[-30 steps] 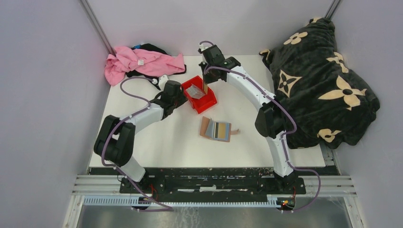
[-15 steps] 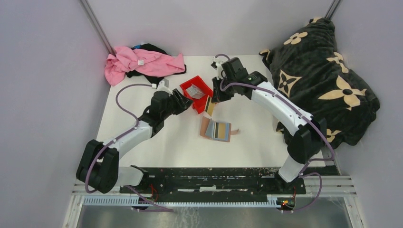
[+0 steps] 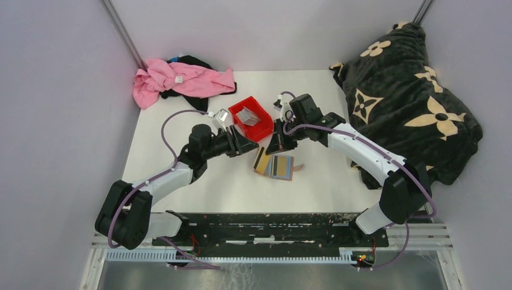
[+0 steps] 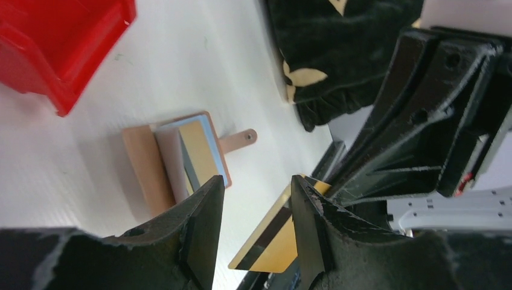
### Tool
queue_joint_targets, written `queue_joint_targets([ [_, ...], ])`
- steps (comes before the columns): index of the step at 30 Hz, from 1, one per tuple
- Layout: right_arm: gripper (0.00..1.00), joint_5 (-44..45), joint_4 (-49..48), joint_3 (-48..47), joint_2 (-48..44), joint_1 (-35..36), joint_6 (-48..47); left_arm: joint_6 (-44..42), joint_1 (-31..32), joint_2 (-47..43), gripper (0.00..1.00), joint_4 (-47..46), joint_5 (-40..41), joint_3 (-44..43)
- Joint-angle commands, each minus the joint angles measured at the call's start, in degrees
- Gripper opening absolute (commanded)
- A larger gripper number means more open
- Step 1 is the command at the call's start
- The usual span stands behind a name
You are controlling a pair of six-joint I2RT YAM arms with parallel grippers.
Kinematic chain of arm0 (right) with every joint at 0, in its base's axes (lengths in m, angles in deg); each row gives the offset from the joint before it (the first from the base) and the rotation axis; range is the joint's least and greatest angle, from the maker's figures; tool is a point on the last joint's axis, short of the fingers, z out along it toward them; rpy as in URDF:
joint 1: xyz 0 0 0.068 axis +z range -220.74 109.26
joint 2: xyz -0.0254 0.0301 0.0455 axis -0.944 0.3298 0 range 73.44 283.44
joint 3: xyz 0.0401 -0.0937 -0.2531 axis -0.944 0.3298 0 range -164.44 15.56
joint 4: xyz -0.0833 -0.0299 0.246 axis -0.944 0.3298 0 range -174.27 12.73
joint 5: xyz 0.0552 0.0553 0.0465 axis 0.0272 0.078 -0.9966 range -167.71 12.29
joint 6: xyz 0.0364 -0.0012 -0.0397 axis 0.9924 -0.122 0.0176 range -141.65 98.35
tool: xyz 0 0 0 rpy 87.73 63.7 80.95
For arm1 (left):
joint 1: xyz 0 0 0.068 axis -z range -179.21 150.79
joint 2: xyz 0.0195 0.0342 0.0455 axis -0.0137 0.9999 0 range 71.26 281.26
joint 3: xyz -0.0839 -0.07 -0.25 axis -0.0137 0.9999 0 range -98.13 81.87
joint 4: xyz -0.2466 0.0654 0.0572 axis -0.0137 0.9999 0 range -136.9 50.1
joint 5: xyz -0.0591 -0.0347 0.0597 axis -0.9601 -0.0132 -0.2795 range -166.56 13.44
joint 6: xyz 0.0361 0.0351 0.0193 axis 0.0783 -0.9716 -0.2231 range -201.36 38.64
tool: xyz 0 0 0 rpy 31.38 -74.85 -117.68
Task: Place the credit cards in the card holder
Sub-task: Pick up the credit card from the storage box.
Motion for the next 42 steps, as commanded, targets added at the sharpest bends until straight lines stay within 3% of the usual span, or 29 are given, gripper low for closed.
queue_joint_targets([
  [1,0.01,-5.10,-6.67,0.52,-1.78,-0.69,3.62,-1.92,0.27,-1.56,0.52,-4.93,-8.75,0.69],
  [9,0.01,-7.67,-9.24,0.79,0.45,-1.73,5.28,-3.19,0.20,-2.00,0.50,-3.30,-11.73,2.35],
  [14,0.01,-9.95,-10.82,0.78,2.34,-2.32,6.22,-2.57,0.17,-1.20,0.44,-4.60,-13.87,2.44],
  [18,0.01,-11.66,-12.18,0.98,3.50,-3.12,7.17,-0.57,0.19,0.34,0.34,-7.62,-16.27,2.40],
  [25,0.01,-13.30,-14.14,2.73,4.05,-5.12,8.51,3.19,0.19,3.29,0.03,-13.38,-18.77,3.50],
  [28,0.01,-13.17,-13.81,2.65,4.31,-5.78,8.46,4.75,0.21,3.95,0.03,-15.69,-18.43,3.98],
  [29,0.05,-12.44,-13.48,2.51,4.33,-5.99,8.48,4.90,0.19,4.04,0.03,-15.79,-17.83,4.05],
  [35,0.50,-5.77,-11.14,2.68,2.19,-6.21,5.41,6.65,0.19,3.07,0.03,-15.56,-10.59,5.18],
  [38,0.58,-3.26,-11.28,3.94,0.46,-6.20,5.09,7.55,0.14,1.88,0.03,-14.93,-6.85,5.71],
  [42,0.60,-2.56,-13.91,6.60,-0.78,-6.21,6.63,9.03,0.23,1.38,0.03,-14.82,-3.95,5.81],
])
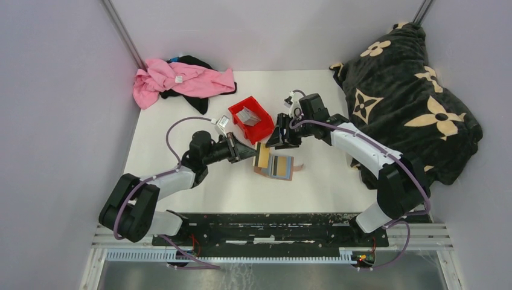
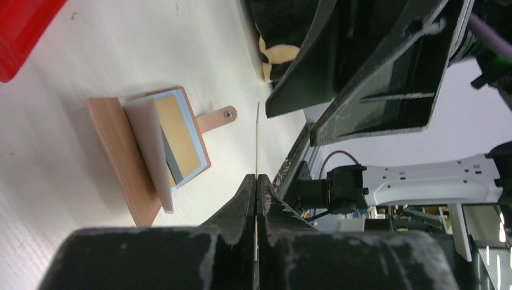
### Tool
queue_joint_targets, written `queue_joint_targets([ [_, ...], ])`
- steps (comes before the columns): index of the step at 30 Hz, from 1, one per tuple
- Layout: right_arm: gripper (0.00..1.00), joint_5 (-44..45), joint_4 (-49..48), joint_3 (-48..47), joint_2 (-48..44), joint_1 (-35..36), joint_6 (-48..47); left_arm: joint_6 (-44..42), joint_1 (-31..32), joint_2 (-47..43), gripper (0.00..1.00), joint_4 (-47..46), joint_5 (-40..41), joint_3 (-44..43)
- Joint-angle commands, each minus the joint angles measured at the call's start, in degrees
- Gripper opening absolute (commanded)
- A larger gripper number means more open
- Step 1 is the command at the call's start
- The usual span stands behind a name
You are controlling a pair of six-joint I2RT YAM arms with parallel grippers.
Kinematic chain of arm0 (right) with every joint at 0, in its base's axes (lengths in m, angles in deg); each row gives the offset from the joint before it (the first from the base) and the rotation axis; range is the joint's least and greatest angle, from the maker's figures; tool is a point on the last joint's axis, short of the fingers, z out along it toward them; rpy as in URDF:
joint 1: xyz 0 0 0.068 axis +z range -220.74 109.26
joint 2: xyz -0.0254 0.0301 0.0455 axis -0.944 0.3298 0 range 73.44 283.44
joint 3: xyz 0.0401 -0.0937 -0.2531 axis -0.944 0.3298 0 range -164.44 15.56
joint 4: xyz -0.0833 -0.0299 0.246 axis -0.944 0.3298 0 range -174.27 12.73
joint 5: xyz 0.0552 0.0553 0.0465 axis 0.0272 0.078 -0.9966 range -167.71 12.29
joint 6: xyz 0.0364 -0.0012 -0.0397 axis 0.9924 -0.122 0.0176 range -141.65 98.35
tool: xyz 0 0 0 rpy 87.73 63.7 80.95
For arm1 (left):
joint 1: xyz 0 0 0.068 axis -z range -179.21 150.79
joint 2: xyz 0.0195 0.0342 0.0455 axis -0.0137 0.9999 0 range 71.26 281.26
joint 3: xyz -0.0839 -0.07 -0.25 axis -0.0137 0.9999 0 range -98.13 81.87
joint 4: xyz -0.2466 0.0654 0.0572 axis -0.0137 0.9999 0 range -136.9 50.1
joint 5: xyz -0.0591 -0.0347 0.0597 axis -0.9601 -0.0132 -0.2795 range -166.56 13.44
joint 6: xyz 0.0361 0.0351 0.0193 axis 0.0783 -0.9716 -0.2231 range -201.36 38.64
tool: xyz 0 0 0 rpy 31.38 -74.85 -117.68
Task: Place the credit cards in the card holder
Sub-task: Pick up the credit card from the storage box.
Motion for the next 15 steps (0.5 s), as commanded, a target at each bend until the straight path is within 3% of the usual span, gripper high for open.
queue_joint_targets([
  [1,0.60,2.23,-4.82,2.51,-3.62,-0.08,1.21,3.89,0.20,-2.37,0.03,-2.17,5.16,-0.04],
  [15,0.57,-0.37,-15.26,8.43,-3.53,-0.08,7.92,11.25,1.15,2.14,0.03,-11.41,4.88,1.20],
])
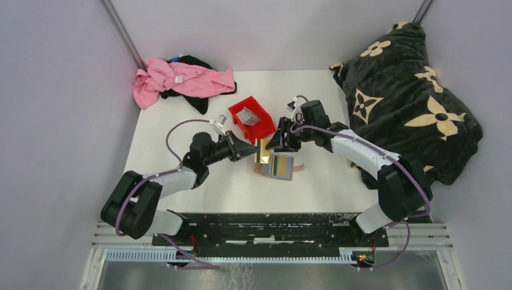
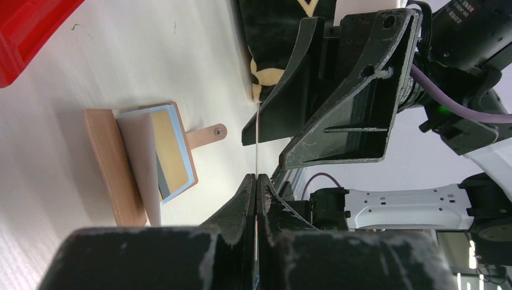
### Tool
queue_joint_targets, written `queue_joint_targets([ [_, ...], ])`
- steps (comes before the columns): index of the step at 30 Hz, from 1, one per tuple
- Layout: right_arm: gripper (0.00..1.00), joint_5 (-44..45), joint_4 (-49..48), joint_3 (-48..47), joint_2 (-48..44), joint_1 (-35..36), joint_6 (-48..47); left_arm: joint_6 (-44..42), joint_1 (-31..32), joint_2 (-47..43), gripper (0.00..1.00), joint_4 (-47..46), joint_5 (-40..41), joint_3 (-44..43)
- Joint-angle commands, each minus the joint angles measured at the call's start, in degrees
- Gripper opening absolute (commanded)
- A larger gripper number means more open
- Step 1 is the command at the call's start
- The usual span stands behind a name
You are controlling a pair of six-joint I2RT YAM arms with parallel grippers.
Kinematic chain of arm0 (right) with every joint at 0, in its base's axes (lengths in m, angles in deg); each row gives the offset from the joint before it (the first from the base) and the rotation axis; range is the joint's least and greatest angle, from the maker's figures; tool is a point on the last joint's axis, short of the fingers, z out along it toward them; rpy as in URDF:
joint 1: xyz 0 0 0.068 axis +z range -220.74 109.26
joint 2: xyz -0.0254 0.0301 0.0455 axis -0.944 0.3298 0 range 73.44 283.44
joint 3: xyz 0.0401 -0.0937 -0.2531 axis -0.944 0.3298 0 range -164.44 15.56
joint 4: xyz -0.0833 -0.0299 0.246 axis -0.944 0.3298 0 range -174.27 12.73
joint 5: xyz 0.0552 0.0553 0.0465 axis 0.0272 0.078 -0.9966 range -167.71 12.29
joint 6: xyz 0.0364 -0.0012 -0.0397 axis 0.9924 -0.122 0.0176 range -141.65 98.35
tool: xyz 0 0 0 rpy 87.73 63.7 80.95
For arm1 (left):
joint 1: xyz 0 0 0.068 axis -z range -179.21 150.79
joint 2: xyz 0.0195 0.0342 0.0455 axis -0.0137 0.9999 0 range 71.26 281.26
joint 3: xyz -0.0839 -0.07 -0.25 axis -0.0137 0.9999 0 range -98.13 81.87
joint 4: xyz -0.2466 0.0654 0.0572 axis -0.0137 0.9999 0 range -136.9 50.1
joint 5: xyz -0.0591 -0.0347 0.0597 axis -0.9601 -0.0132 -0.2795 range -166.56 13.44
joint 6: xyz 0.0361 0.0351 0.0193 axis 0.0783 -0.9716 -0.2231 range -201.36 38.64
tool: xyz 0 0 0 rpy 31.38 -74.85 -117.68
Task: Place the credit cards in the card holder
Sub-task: Pick up the credit card from the storage box.
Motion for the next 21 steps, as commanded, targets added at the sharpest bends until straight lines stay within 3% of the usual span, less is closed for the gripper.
queue_joint_targets([
  [1,0.56,-2.25,-7.73,0.94,-1.06,-0.06,3.57,4.77,0.49,1.80,0.03,-7.65,-0.67,0.21],
  [12,0.45,-5.97,-16.33,5.21,0.17,-0.05,9.22,8.16,1.70,6.20,0.03,-12.16,-0.77,-0.87],
  [21,0.13,-8.10,-23.93,8.18,0.05,-0.05,14.67,10.58,2.92,10.11,0.03,-15.06,-1.12,-2.22],
])
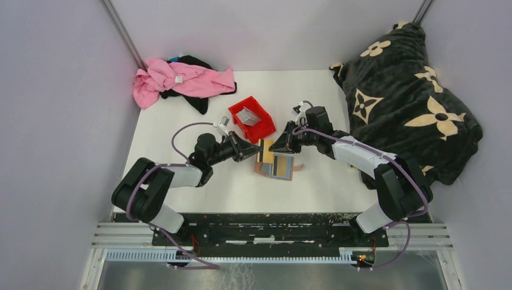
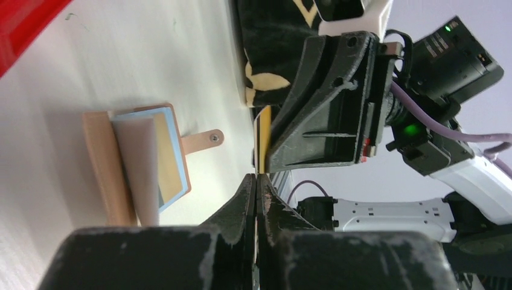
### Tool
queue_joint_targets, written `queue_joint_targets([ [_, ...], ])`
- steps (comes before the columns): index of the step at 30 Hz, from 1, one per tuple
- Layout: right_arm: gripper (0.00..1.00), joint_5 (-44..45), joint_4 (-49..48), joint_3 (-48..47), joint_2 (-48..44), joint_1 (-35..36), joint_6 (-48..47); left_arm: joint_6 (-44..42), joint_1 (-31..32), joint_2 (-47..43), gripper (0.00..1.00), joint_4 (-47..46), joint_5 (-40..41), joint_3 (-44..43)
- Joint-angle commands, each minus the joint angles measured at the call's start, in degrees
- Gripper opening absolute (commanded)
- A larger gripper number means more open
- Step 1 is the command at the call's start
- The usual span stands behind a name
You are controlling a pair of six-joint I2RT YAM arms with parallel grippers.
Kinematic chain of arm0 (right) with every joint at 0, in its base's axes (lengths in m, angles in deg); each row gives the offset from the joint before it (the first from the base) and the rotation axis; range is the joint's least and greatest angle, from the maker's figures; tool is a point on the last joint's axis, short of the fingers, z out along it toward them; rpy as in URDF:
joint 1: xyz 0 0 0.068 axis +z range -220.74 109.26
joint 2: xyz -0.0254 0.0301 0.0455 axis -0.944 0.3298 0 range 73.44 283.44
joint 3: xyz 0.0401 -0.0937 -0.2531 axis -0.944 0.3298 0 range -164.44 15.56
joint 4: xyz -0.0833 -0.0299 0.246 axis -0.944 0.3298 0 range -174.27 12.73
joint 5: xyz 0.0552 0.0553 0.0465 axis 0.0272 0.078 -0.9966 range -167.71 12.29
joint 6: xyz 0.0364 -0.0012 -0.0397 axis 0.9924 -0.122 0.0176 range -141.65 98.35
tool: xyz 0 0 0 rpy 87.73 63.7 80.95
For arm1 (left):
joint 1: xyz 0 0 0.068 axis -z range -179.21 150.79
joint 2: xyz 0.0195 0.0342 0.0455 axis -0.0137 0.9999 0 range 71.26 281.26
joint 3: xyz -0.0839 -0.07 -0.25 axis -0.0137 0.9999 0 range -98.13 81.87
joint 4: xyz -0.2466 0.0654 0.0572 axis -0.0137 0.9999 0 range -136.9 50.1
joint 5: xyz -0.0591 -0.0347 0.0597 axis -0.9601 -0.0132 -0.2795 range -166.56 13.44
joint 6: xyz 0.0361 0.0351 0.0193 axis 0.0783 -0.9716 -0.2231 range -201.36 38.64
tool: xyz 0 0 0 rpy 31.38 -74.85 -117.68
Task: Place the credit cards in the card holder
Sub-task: Pick up the credit card from the storage box, then turn over the card slot in the card holder.
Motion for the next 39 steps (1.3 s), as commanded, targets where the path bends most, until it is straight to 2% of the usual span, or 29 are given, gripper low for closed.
queue_joint_targets([
  [1,0.07,-4.82,-10.57,0.42,-0.06,1.01,5.27,3.28,1.48,2.17,0.03,-4.71,-1.43,-2.45],
  [3,0.01,-4.70,-10.66,0.48,-0.62,1.01,5.35,3.41,1.52,2.59,0.09,-4.29,-1.41,-2.40],
  [7,0.01,-1.70,-3.20,-0.17,-3.29,1.06,1.07,-0.51,1.56,0.71,0.29,5.70,2.36,-2.37],
  [13,0.01,8.69,13.18,-2.69,-7.70,1.04,-10.11,-7.61,1.59,-5.05,0.38,18.92,10.64,-1.95],
  [19,0.01,20.19,25.23,-4.91,-8.57,1.02,-18.10,-10.96,1.67,-8.81,0.39,26.64,17.47,-1.26],
  [22,0.01,23.97,28.21,-4.93,-7.91,1.03,-20.51,-12.33,1.78,-9.25,0.36,28.48,18.67,-1.29],
  [28,0.01,27.60,29.46,-3.90,-6.92,1.06,-22.31,-13.80,2.38,-8.43,0.29,30.00,19.75,-1.63],
  [39,0.01,28.85,28.13,-3.30,-4.04,1.00,-22.21,-14.63,4.22,-6.26,0.22,30.41,20.35,-2.81],
])
